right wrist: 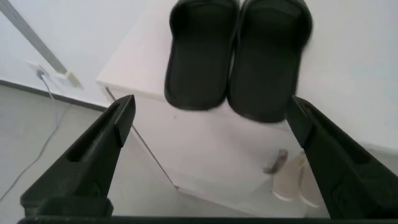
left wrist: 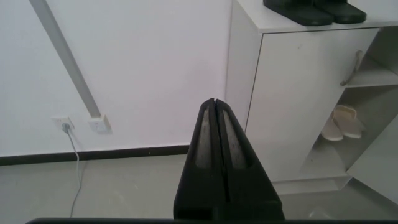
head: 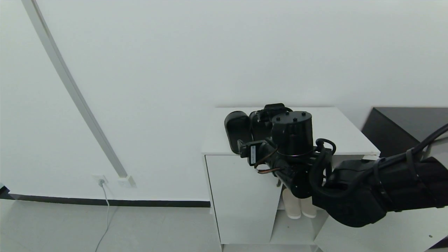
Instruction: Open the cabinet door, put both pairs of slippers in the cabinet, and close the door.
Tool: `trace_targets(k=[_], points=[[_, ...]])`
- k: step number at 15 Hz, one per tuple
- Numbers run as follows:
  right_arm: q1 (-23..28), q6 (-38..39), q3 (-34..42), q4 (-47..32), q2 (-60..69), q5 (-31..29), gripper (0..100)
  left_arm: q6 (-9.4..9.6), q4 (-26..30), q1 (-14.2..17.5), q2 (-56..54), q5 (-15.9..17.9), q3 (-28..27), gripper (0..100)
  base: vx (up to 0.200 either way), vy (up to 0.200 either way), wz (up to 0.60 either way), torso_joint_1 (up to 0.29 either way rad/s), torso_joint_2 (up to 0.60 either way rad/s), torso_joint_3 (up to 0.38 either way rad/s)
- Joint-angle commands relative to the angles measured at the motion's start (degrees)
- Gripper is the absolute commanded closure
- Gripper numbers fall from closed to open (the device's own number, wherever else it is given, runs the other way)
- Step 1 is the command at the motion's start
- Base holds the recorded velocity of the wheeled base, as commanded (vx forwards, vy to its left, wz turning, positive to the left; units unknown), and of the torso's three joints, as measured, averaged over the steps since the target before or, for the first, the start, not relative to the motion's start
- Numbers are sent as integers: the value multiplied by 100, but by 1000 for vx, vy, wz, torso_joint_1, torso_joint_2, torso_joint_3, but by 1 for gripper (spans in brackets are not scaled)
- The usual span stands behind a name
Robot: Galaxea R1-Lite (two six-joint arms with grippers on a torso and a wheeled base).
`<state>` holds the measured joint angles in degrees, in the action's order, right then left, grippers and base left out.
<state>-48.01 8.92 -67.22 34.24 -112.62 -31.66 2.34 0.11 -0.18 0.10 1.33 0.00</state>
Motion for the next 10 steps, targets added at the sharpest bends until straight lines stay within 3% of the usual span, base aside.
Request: trace_targets(k=[1, 7, 10], points=[[11, 13, 33, -5, -50, 2, 0, -6, 7, 1, 8, -1, 0, 100, 200, 0, 0, 7, 2, 7], [-7, 373, 174, 3, -331, -7, 0, -32, 7, 1, 8, -1, 0, 100, 200, 0, 0, 7, 2, 1], [11, 338, 156, 311, -568, -25, 0, -129, -2, 1, 8, -1, 0, 100, 0, 0, 0, 0, 0, 0]])
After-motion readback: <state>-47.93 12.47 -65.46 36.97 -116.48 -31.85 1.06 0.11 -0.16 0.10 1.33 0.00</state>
